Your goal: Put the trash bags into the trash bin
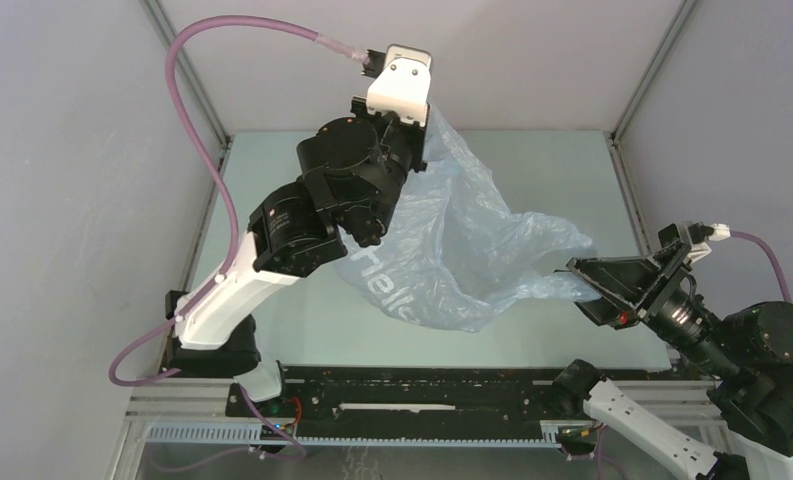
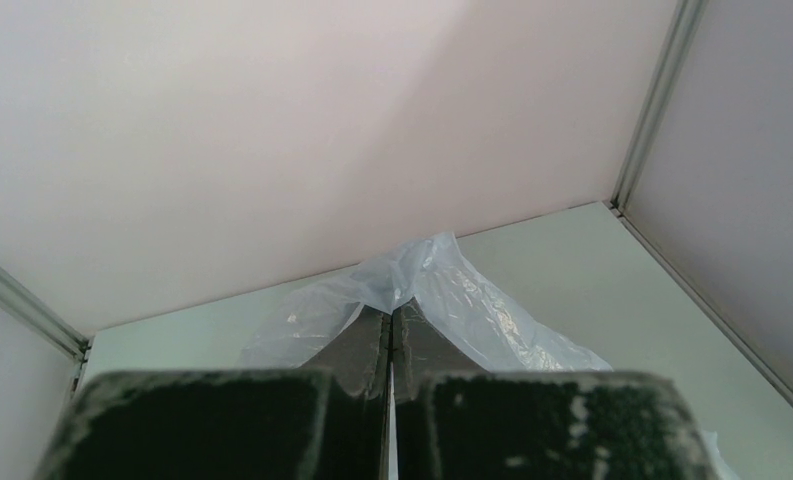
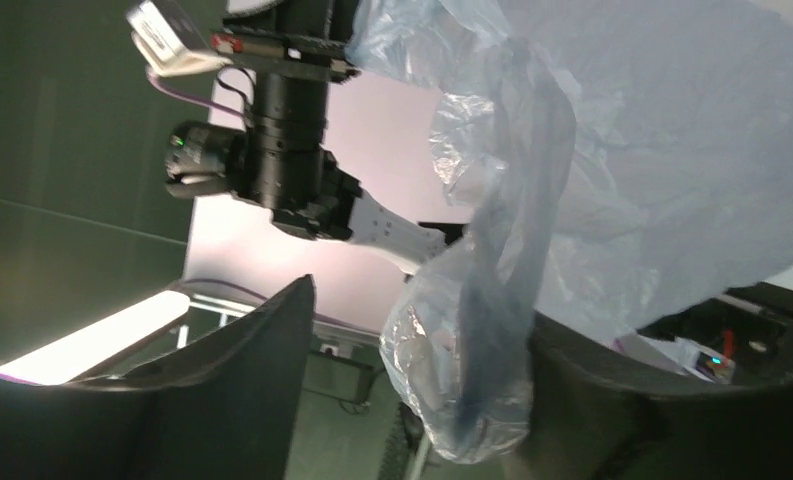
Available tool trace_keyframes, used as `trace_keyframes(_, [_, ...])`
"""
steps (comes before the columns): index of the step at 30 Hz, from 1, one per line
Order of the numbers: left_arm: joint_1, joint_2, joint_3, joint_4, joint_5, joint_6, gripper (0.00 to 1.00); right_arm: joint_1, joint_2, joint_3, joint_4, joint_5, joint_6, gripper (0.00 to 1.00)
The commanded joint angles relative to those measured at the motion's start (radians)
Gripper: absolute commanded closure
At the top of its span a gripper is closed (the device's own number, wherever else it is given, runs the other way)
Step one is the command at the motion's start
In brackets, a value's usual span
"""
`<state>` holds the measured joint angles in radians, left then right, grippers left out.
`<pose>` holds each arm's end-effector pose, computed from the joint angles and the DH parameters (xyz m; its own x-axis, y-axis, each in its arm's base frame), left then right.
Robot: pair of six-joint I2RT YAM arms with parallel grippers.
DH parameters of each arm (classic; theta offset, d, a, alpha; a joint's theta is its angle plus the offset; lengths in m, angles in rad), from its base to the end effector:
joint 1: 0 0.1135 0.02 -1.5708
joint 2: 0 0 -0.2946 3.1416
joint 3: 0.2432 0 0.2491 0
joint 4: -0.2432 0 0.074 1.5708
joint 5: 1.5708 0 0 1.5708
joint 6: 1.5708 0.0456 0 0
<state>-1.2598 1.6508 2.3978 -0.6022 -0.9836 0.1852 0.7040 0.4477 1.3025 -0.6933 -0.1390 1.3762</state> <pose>0.1213 -0.2534 0.6298 0.0941 0.0406 -0.9947 0.2625 0.9628 0.0641 -0.0152 -0.0046 0.4820 -0.7075 0.6739 -0.2127 -0.2644 0.0267 0.9641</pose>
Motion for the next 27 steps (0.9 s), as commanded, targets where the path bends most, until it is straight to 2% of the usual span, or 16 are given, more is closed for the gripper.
trace_keyframes(1, [0.003, -0.056, -0.007, 0.035, 0.015, -0.006, 1.00, 0.009, -0.003, -0.003, 0.113, 0.093, -0.046, 0.43])
trace_keyframes(7, [0.002, -0.132, -0.074, -0.008, 0.088, -0.058, 1.00, 0.008, 0.011, -0.001, 0.029, 0.211, -0.208, 0.98])
trace_keyframes(9, [0.002, -0.156, -0.079, -0.043, 0.143, -0.075, 1.00, 0.008, 0.047, 0.027, -0.031, 0.192, -0.283, 1.00])
trace_keyframes(14, [0.002, -0.204, -0.097, -0.163, 0.327, -0.158, 1.00, 0.008, 0.229, 0.197, -0.323, 0.208, -0.424, 1.00])
trace_keyframes(17, [0.002, -0.231, -0.107, -0.208, 0.378, -0.218, 1.00, 0.008, 0.306, 0.305, -0.386, 0.208, -0.505, 1.00])
trace_keyframes(20, [0.002, -0.249, -0.056, -0.223, 0.396, -0.244, 1.00, 0.007, 0.312, 0.322, -0.251, 0.079, -0.580, 1.00])
trace_keyframes(23, [0.002, -0.259, 0.030, -0.196, 0.384, -0.247, 1.00, 0.008, 0.300, 0.266, -0.053, -0.079, -0.589, 1.00])
trace_keyframes(27, [-0.001, -0.351, -0.027, -0.022, 0.308, -0.208, 1.00, 0.008, 0.318, 0.180, 0.282, -0.323, -0.507, 1.00])
